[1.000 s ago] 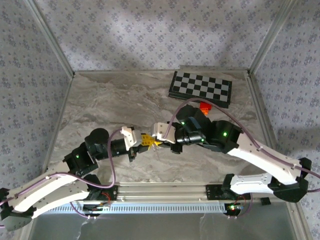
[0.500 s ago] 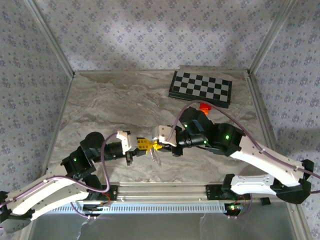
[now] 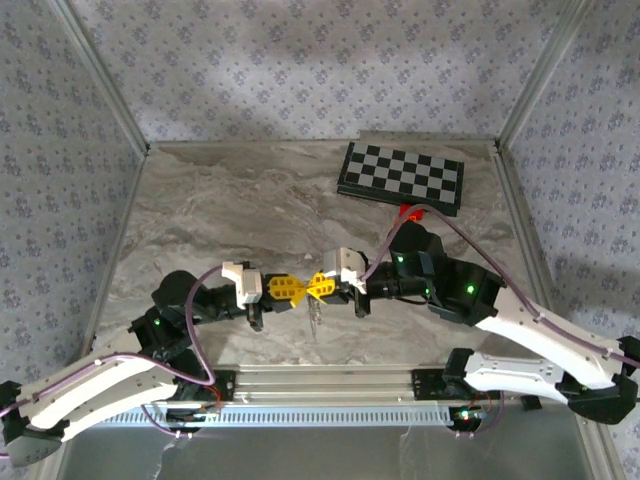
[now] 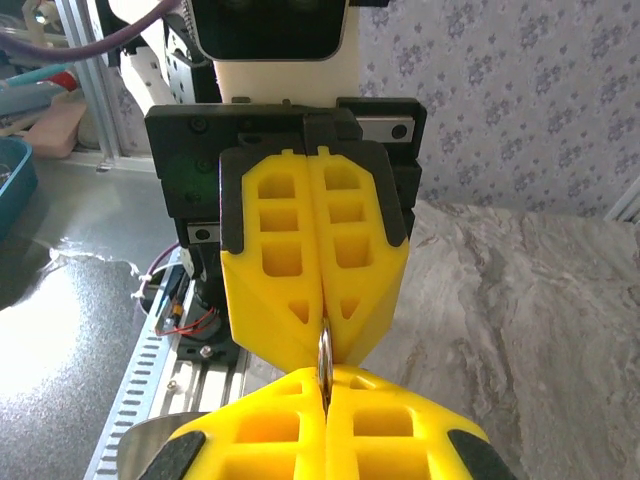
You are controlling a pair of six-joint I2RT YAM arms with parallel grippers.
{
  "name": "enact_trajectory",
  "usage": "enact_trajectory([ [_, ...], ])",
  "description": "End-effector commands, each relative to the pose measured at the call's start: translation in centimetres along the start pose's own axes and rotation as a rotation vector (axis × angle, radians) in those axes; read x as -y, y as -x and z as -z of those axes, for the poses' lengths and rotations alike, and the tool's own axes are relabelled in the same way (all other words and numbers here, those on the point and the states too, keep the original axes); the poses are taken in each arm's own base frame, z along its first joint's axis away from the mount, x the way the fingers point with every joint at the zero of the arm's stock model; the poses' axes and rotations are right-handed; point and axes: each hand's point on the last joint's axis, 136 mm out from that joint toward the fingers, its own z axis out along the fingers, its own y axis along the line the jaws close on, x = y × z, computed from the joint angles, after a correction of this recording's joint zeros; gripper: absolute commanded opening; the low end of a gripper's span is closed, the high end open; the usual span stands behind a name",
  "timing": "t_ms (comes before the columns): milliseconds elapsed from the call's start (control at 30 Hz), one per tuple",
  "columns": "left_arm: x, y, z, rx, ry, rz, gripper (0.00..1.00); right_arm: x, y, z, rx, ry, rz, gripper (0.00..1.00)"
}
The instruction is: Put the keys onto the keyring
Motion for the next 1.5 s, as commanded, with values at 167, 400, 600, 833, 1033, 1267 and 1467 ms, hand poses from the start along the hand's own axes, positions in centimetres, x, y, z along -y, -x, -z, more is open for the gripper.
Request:
enact_trajectory([
  [167, -0.9, 0.9, 0.0, -0.074, 0.054, -0.079, 0.08, 0.8, -1.1, -0.7, -0.084, -0.01, -0.015, 0.0],
  [400, -2.0, -1.7, -0.6, -0.223, 0.09, -0.11, 0.14, 0.6, -2.8, -1.3, -0.244, 0.035, -0.029, 0.0],
  [600, -1.9, -1.2, -0.5, -0.192, 0.09, -0.108, 0.0, 0.6, -3.9, -1.8, -0.318, 0.053, -0.043, 0.0],
  [833, -1.0, 1.2, 0.2, -0.062, 0.067, -0.107, 0.0, 0.6, -2.9, -1.8, -0.247, 0.051, -0.041, 0.0],
  [1033, 0.0, 3.3, 0.6, 0.036, 0.032, -0.112, 0.0, 0.1, -1.6, -1.3, -0.142, 0.052, -0.011, 0.13],
  [1267, 1.0, 4.6, 0.3, 0.096, -0.035, -0.124, 0.0, -0.3, -0.3, -0.5, 0.002, 0.079, -0.04, 0.17],
  [1467, 1.3, 4.8, -0.1, 0.113, -0.066, -0.118, 0.0, 0.2, -0.4, -0.3, 0.009, 0.055, -0.041, 0.08],
])
